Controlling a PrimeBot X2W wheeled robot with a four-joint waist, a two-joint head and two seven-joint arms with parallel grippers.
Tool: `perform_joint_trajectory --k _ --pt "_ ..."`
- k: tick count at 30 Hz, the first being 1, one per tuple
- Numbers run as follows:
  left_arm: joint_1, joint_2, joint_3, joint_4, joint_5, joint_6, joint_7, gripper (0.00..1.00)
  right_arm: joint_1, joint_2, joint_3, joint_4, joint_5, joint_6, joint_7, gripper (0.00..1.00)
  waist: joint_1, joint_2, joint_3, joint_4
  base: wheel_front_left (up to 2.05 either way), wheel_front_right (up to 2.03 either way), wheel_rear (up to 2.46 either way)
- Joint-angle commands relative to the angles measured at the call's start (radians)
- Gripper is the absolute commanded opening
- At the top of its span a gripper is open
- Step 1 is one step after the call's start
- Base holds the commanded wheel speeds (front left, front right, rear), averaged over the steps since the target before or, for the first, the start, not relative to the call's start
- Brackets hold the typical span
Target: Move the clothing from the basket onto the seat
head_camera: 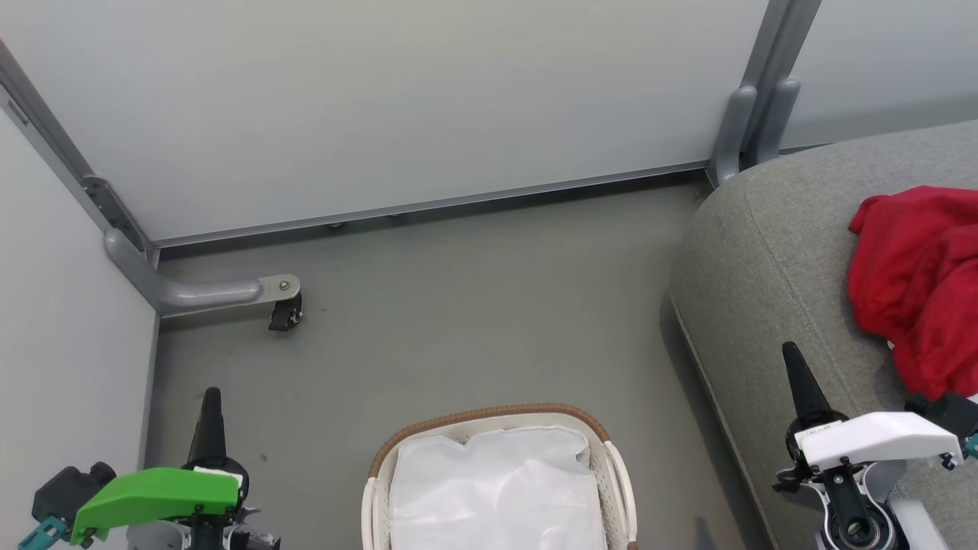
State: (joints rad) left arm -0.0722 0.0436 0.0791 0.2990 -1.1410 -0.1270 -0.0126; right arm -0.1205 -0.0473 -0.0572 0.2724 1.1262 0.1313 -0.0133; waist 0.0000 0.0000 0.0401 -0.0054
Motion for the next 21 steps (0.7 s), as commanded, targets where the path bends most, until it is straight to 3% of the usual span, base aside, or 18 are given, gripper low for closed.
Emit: perform_joint_trajectory --k 1,21 --pt "-0.024 0.007 0.005 -0.011 -0.028 -0.004 0.006 0.00 0.000 -0.005 -0.007 -0.011 0.027 0.000 0.008 0.00 0.0000 0.0000 -0.001 0.000 0.00 0.00 0.00" --pt "-0.033 0.008 0.018 -0.030 -0.205 -0.004 0.055 0.00 0.007 -0.005 -0.028 -0.020 0.210 -0.001 0.057 0.00 0.0000 0.0000 -0.013 0.002 0.00 0.00 0.00"
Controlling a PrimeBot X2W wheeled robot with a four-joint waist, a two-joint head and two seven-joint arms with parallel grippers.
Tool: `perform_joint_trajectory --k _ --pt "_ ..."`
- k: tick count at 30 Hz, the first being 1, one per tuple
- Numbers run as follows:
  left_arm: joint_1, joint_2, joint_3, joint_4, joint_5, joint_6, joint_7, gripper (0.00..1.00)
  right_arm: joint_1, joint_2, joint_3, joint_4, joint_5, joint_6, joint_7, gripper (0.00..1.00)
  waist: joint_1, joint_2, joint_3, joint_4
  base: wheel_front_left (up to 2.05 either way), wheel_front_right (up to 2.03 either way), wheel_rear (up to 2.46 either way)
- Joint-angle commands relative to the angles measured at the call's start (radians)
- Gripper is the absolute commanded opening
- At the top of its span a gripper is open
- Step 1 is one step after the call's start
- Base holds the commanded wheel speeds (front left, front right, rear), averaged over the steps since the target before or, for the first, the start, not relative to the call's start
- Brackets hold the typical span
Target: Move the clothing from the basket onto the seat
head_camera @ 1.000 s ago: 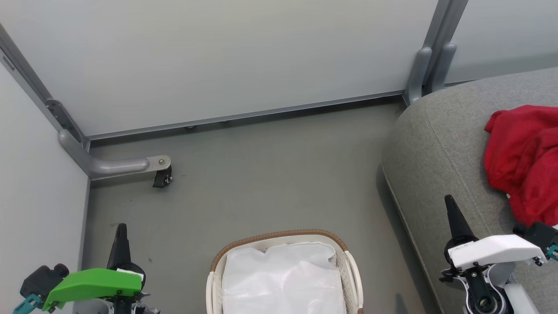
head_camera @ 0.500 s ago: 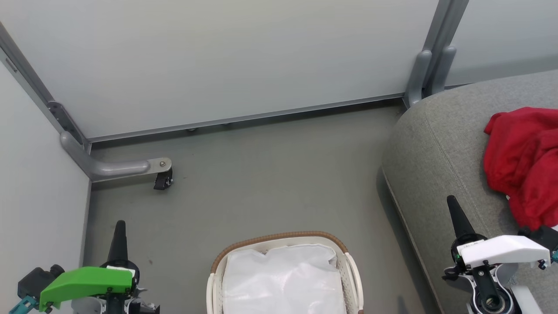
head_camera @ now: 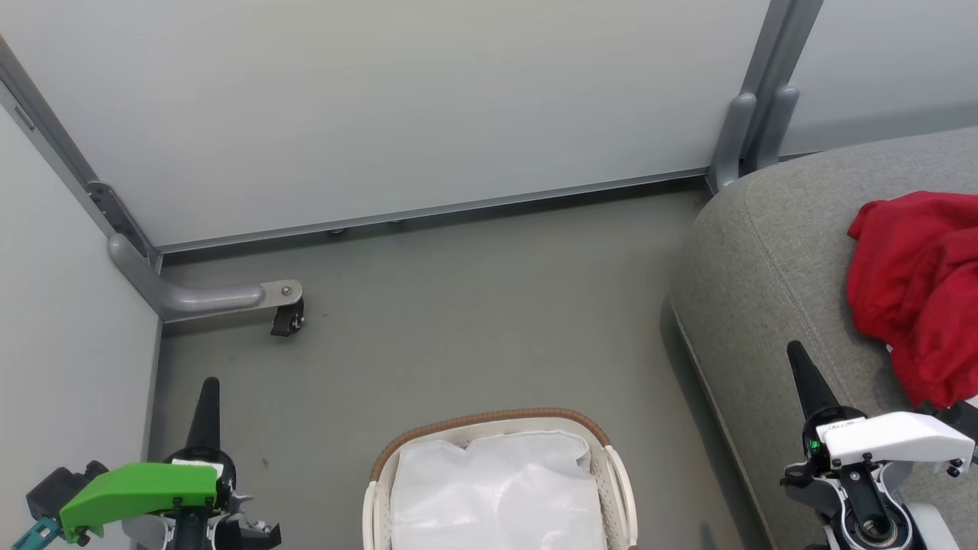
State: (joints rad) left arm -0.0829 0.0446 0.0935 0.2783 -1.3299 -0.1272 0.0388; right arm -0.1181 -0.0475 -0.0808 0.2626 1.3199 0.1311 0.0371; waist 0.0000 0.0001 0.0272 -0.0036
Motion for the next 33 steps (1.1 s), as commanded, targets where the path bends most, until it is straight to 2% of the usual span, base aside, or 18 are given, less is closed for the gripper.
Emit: perform_joint_trajectory --k 1,33 --pt "-0.023 0.007 0.004 -0.010 -0.025 -0.004 0.005 0.00 0.005 -0.005 -0.005 -0.010 0.026 0.000 0.009 0.00 0.0000 -0.0001 -0.001 0.000 0.00 0.00 0.00" --pt "-0.032 0.009 0.021 -0.033 -0.252 -0.006 0.068 0.00 0.013 -0.005 -0.032 -0.019 0.261 -0.001 0.070 0.00 0.0000 -0.0001 -0.020 0.003 0.00 0.00 0.00"
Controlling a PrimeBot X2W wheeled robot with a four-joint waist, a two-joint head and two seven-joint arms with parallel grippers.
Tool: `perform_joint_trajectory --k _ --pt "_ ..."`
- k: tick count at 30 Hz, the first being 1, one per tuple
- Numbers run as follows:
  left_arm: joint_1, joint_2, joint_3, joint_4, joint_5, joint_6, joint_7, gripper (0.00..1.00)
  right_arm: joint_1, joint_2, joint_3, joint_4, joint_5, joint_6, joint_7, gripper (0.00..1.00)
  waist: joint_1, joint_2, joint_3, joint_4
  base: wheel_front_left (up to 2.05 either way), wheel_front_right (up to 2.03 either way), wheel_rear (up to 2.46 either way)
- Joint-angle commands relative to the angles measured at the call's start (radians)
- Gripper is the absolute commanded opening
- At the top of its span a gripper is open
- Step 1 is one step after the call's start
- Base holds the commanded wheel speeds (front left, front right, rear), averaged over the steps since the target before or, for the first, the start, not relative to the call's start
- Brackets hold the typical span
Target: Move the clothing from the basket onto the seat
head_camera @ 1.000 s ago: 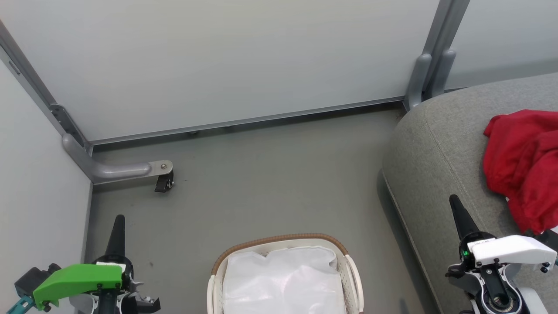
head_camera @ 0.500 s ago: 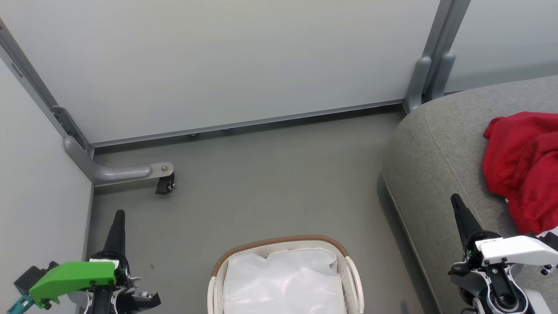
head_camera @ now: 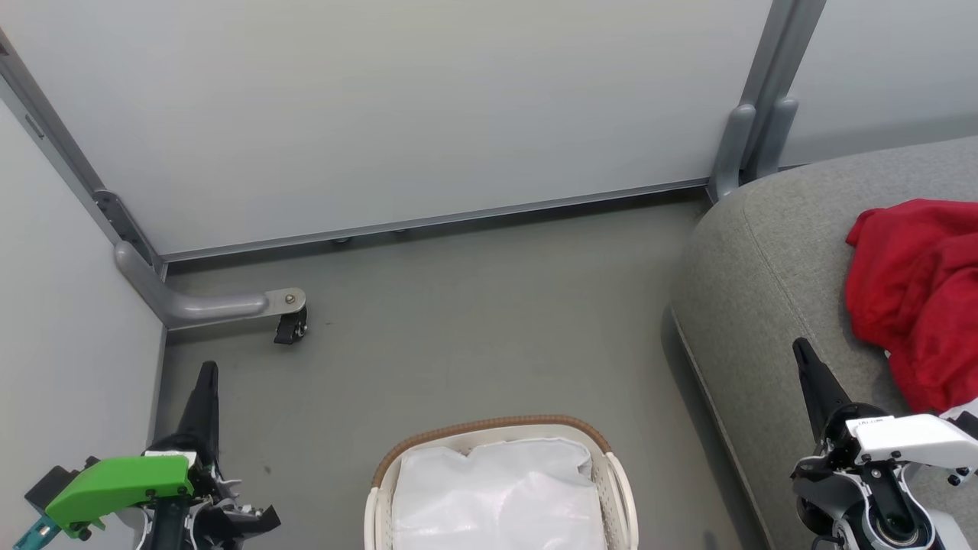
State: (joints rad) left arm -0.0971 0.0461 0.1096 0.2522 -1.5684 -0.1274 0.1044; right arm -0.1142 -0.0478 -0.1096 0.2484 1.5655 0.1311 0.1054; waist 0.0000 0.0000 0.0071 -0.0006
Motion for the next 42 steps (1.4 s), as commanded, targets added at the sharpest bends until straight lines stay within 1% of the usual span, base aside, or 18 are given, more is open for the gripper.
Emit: perform_joint_trajectory --k 1,6,42 --pt "-0.018 0.007 0.005 -0.007 -0.020 -0.006 0.006 0.00 0.010 -0.005 -0.005 -0.005 0.022 -0.001 0.005 0.00 0.0000 0.0000 -0.001 0.000 0.00 0.00 0.00" --pt "-0.018 0.007 0.007 -0.010 -0.050 -0.006 0.014 0.00 0.011 -0.004 -0.008 -0.006 0.052 -0.001 0.013 0.00 0.0000 0.0000 -0.004 0.001 0.00 0.00 0.00" --pt "-0.016 0.007 0.006 -0.009 -0.046 -0.006 0.013 0.00 0.011 -0.004 -0.006 -0.006 0.049 -0.001 0.012 0.00 0.0000 0.0000 -0.004 0.001 0.00 0.00 0.00"
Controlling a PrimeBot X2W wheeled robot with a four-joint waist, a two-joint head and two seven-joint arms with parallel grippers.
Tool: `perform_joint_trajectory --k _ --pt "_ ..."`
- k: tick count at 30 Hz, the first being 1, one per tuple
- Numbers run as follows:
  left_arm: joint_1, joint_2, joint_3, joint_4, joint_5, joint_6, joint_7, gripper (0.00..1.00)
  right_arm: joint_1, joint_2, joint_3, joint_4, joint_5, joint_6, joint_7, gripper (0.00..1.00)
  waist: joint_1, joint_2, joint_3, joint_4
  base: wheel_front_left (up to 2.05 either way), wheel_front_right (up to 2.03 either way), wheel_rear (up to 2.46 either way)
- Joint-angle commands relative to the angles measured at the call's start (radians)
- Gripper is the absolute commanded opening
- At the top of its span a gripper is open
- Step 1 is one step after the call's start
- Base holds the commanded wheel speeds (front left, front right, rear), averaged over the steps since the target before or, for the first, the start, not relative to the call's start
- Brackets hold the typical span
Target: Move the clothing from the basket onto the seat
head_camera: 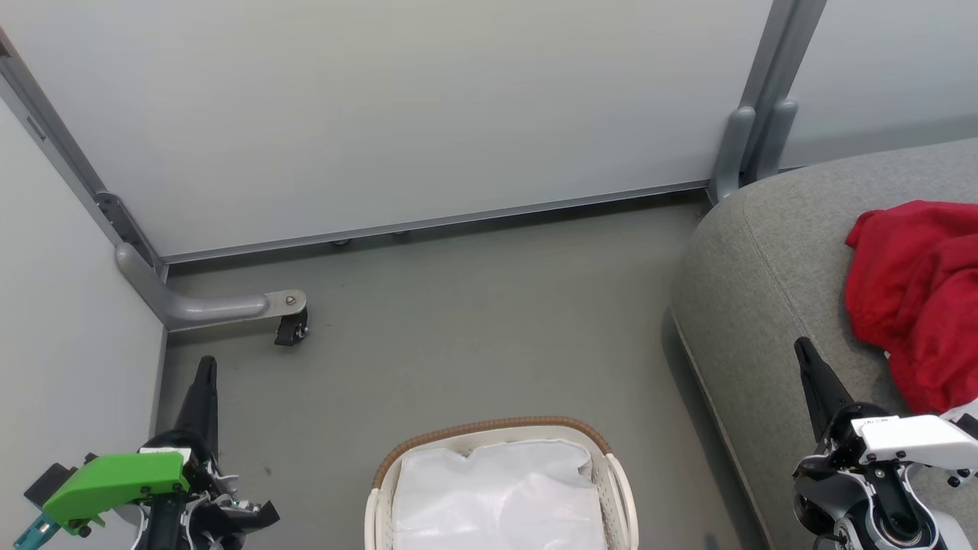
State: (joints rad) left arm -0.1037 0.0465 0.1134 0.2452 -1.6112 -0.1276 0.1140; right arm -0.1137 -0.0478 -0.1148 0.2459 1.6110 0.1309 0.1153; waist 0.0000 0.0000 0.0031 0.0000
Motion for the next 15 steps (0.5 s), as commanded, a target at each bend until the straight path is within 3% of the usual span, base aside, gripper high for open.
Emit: perform_joint_trajectory --k 1,15 --pt "-0.009 0.007 0.002 -0.001 -0.003 -0.006 0.004 0.00 0.011 -0.004 -0.001 -0.003 0.003 0.000 0.002 0.00 0.0000 0.0000 0.000 0.000 0.00 0.00 0.00" --pt "-0.009 0.007 0.002 -0.002 -0.003 -0.006 0.004 0.00 0.011 -0.004 -0.001 -0.003 0.003 0.000 0.002 0.00 0.0000 0.0000 0.000 0.000 0.00 0.00 0.00"
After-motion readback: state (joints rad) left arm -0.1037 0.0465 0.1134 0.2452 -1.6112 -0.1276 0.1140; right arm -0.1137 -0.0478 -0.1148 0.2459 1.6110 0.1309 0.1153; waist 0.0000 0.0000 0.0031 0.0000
